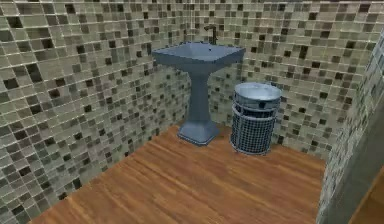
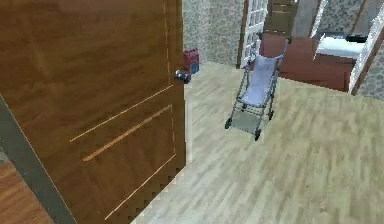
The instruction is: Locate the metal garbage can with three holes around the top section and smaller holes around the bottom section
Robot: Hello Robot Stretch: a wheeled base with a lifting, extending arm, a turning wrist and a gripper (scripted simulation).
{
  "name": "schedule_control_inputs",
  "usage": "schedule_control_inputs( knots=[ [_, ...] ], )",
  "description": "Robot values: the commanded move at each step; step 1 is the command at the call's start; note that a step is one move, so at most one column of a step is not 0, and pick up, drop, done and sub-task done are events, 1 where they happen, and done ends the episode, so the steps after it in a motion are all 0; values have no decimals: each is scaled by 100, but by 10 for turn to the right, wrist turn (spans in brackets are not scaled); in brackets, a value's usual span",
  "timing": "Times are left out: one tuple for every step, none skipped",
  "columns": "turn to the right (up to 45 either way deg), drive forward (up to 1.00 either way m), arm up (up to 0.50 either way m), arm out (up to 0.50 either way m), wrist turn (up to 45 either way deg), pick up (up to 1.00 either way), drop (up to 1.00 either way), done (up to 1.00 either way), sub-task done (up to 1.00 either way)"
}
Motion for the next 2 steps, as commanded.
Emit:
schedule_control_inputs(
  knots=[
    [0,95,0,0,0,0,0,0,0],
    [330,0,0,0,0,0,0,0,0]
  ],
)
